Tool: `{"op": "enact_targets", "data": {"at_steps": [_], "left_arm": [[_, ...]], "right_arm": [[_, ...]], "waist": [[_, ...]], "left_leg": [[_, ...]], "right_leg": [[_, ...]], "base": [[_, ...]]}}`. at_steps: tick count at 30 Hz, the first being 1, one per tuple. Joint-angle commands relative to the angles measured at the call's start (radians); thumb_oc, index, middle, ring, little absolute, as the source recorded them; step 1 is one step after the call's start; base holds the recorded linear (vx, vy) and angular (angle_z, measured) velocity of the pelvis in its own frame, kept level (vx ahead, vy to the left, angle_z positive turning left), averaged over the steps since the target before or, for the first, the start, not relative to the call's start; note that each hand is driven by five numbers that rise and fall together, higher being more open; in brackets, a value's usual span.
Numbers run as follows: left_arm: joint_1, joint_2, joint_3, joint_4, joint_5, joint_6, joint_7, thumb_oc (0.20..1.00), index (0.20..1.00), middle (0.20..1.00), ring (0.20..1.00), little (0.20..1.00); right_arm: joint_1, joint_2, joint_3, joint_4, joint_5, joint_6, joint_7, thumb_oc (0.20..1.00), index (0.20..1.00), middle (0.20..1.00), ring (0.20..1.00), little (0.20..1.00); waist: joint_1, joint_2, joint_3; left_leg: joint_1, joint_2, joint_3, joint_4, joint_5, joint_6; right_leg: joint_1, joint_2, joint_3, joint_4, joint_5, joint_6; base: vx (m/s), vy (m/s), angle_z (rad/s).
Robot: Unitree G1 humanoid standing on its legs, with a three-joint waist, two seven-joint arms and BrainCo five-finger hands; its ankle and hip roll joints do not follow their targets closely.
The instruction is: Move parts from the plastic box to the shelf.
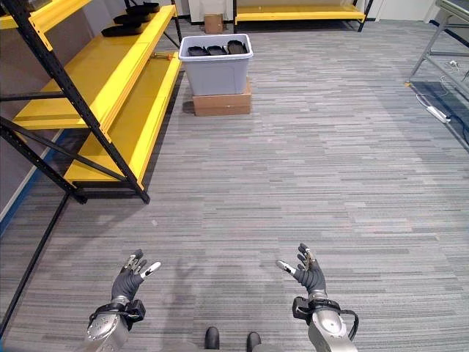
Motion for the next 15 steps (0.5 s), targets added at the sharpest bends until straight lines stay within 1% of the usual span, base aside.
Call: {"op": "enact_targets", "data": {"at_steps": [1, 5, 7, 8, 9, 10, 11, 12, 14, 15], "left_arm": [[-0.037, 0.031, 0.014, -0.035, -0.012, -0.038, -0.005, 1.000, 1.000, 1.000, 1.000, 1.000], [-0.068, 0.042, 0.010, -0.023, -0.031, -0.043, -0.010, 1.000, 1.000, 1.000, 1.000, 1.000], [-0.079, 0.041, 0.009, -0.020, -0.039, -0.041, -0.014, 1.000, 1.000, 1.000, 1.000, 1.000], [-0.080, 0.041, 0.009, -0.020, -0.039, -0.041, -0.014, 1.000, 1.000, 1.000, 1.000, 1.000], [-0.090, 0.037, 0.011, -0.020, -0.042, -0.045, -0.019, 1.000, 1.000, 1.000, 1.000, 1.000], [-0.095, 0.030, 0.010, -0.022, -0.049, -0.048, -0.025, 1.000, 1.000, 1.000, 1.000, 1.000], [-0.096, 0.026, 0.010, -0.023, -0.048, -0.048, -0.031, 1.000, 1.000, 1.000, 1.000, 1.000], [-0.097, 0.023, 0.000, -0.017, -0.049, -0.049, -0.037, 1.000, 1.000, 1.000, 1.000, 1.000], [-0.109, 0.023, -0.006, -0.012, -0.047, -0.044, -0.036, 1.000, 1.000, 1.000, 1.000, 1.000], [-0.109, 0.023, -0.008, -0.011, -0.048, -0.042, -0.033, 1.000, 1.000, 1.000, 1.000, 1.000]], "right_arm": [[-0.010, -0.032, 0.010, -0.080, 0.035, -0.035, -0.007, 1.000, 1.000, 1.000, 1.000, 1.000], [-0.034, -0.050, 0.007, -0.081, 0.045, -0.045, 0.000, 1.000, 1.000, 1.000, 1.000, 1.000], [-0.036, -0.058, -0.001, -0.084, 0.046, -0.050, 0.005, 1.000, 1.000, 1.000, 1.000, 1.000], [-0.036, -0.058, -0.001, -0.084, 0.046, -0.050, 0.005, 1.000, 1.000, 1.000, 1.000, 1.000], [-0.037, -0.066, -0.010, -0.081, 0.043, -0.057, 0.007, 1.000, 1.000, 1.000, 1.000, 1.000], [-0.032, -0.071, -0.017, -0.084, 0.048, -0.063, 0.009, 1.000, 1.000, 1.000, 1.000, 1.000], [-0.021, -0.075, -0.026, -0.090, 0.050, -0.068, 0.013, 1.000, 1.000, 1.000, 1.000, 1.000], [-0.001, -0.082, -0.040, -0.095, 0.052, -0.068, 0.020, 1.000, 1.000, 1.000, 1.000, 1.000], [-0.008, -0.080, -0.052, -0.078, 0.051, -0.065, -0.001, 1.000, 1.000, 1.000, 1.000, 1.000], [-0.006, -0.071, -0.057, -0.076, 0.062, -0.066, -0.005, 1.000, 1.000, 1.000, 1.000, 1.000]], "waist": [[0.004, -0.022, -0.013], [0.004, -0.024, 0.008], [0.002, -0.030, 0.018], [0.001, -0.030, 0.016], [0.000, -0.042, 0.038], [0.001, -0.054, 0.059], [0.008, -0.064, 0.077], [0.011, -0.067, 0.100], [0.009, -0.066, 0.103], [0.008, -0.064, 0.099]], "left_leg": [[0.015, 0.122, -0.041, 0.005, -0.014, -0.102], [0.001, 0.142, -0.036, 0.008, 0.008, -0.109], [-0.025, 0.150, -0.041, 0.052, 0.004, -0.116], [-0.029, 0.150, -0.042, 0.056, 0.003, -0.116], [-0.081, 0.153, -0.052, 0.148, 0.005, -0.128], [-0.144, 0.147, -0.071, 0.280, 0.041, -0.144], [-0.192, 0.134, -0.084, 0.392, 0.078, -0.144], [-0.256, 0.096, -0.108, 0.484, 0.104, -0.136], [-0.336, 0.105, -0.069, 0.424, 0.131, -0.132], [-0.354, 0.128, -0.038, 0.352, 0.146, -0.131]], "right_leg": [[-0.034, -0.089, -0.005, 0.009, 0.067, 0.115], [-0.075, -0.074, 0.005, 0.058, 0.052, 0.098], [-0.087, -0.063, 0.009, 0.081, 0.042, 0.086], [-0.090, -0.063, 0.008, 0.082, 0.041, 0.086], [-0.099, -0.053, 0.011, 0.102, 0.032, 0.072], [-0.100, -0.042, 0.006, 0.112, 0.029, 0.056], [-0.093, -0.041, 0.006, 0.118, 0.026, 0.046], [-0.086, -0.038, -0.003, 0.125, 0.016, 0.035], [-0.072, -0.039, -0.024, 0.127, -0.003, 0.028], [-0.067, -0.037, -0.032, 0.131, -0.017, 0.029]], "base": [[0.00, -0.044, 0.02], [-0.04, -0.076, 0.00], [-0.02, -0.112, -0.01], [-0.07, -0.180, 0.02], [-0.09, -0.259, 0.07], [-0.10, -0.348, 0.14], [-0.03, -0.312, 0.24], [0.04, -0.214, 0.19], [0.12, -0.096, 0.14], [0.19, -0.002, 0.22]]}}
